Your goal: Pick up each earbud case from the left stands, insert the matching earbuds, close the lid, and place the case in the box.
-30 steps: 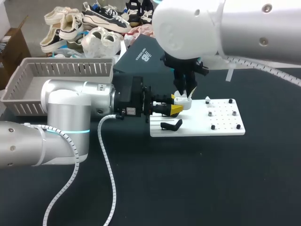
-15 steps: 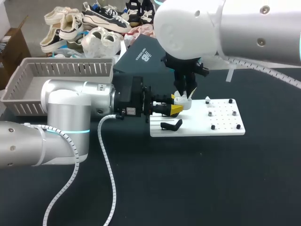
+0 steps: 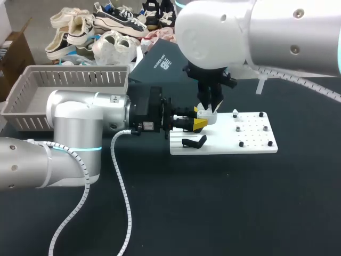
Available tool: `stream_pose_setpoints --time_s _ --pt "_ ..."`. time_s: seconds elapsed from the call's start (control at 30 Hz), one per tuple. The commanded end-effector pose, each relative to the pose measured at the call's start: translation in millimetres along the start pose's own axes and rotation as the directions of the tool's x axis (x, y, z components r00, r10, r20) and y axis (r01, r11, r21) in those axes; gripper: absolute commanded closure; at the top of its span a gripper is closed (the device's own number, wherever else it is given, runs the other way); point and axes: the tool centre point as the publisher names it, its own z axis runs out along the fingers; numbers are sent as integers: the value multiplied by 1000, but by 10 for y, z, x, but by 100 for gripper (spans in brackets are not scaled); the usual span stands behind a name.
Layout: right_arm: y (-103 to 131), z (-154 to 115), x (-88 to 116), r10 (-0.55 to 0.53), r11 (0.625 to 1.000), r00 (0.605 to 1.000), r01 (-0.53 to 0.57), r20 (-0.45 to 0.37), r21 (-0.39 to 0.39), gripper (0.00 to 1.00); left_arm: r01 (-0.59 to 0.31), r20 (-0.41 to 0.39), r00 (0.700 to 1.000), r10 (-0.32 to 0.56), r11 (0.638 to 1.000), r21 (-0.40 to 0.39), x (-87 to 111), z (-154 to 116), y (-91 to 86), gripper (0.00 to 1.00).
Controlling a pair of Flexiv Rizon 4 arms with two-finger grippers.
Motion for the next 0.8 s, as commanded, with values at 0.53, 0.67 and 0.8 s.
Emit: stream_pose_setpoints --time_s 0.53,0.67,0.8 --pt "13 38 -4 -3 1000 1000 3 -14 14 93 0 0 1000 0 1000 4 3 2 17 100" --pt "11 54 -5 -3 1000 1000 3 -21 18 76 0 0 1000 0 1000 4 3 2 17 100" --pt "10 59 -6 -2 1000 1000 3 -28 18 70 0 0 1000 0 1000 4 3 2 17 100"
